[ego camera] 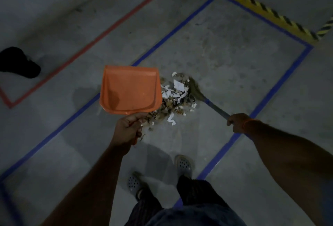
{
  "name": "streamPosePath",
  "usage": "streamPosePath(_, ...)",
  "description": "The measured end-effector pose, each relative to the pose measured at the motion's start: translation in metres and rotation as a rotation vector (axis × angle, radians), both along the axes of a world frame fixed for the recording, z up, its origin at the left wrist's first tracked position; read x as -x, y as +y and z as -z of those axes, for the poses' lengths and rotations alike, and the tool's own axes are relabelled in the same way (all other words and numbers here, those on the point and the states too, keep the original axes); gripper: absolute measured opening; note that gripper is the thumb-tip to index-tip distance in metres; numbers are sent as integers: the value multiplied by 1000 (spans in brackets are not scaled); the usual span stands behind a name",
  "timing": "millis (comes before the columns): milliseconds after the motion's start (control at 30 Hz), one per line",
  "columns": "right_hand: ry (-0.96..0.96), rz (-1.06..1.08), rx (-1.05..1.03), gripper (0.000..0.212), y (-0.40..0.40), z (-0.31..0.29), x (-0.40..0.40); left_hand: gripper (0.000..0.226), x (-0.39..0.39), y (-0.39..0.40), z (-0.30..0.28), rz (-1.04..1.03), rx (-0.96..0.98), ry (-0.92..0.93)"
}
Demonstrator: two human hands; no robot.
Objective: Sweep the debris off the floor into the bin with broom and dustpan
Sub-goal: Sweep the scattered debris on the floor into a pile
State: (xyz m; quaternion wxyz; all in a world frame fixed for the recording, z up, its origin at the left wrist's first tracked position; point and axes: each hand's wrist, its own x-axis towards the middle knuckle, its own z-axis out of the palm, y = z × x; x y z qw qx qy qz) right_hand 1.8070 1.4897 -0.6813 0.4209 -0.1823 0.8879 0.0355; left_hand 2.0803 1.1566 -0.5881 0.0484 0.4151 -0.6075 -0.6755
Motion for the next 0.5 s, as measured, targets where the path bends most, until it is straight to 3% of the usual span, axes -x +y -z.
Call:
streamPosePath(167, 14, -126, -16, 28, 19, 15, -1, 24, -6, 19, 8, -46, 9, -18)
streamPosePath(367, -63, -231, 0, 33, 30, 24, -21, 22, -22, 36, 15, -48, 7, -50)
streamPosePath(500, -64, -206, 76, 32, 45, 28, -40, 20, -30, 40, 16, -62, 11, -56)
